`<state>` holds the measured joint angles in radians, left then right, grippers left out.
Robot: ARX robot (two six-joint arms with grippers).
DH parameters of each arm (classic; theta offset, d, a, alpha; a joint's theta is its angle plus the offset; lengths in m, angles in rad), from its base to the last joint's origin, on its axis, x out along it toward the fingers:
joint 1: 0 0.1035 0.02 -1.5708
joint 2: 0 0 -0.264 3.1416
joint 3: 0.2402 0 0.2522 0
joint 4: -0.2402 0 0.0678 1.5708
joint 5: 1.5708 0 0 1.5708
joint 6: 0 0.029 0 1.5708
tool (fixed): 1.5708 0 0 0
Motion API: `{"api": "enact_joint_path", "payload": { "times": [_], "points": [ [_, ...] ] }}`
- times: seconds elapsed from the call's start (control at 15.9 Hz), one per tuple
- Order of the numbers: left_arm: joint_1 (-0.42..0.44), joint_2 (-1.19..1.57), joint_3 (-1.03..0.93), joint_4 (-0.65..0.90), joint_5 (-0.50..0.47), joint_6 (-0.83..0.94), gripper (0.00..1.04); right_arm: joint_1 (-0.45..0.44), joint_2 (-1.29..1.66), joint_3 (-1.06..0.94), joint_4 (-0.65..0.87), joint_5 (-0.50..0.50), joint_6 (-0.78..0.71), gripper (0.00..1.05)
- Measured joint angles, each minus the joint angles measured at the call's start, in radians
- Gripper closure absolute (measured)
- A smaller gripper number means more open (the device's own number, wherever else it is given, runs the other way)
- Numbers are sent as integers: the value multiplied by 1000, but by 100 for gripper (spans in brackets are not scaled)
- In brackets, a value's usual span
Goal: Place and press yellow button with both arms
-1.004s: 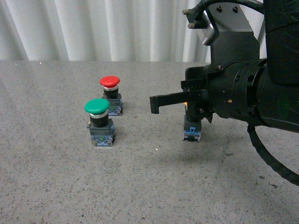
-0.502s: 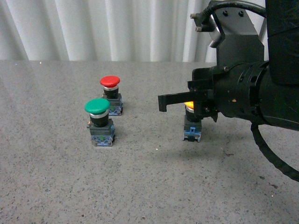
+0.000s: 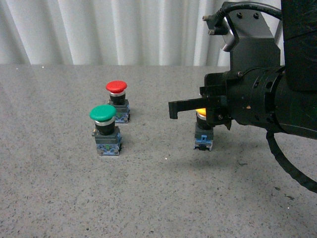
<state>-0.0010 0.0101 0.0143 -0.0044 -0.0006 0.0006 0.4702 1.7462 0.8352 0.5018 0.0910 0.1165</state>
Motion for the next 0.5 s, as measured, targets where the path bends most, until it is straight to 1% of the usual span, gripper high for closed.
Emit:
{"api": "enact_joint_path", "payload": {
  "times": [0.5],
  "points": [
    [0,0,0,0,0,0,7,1,33,-11,17,-1,6,103]
  ]
}}
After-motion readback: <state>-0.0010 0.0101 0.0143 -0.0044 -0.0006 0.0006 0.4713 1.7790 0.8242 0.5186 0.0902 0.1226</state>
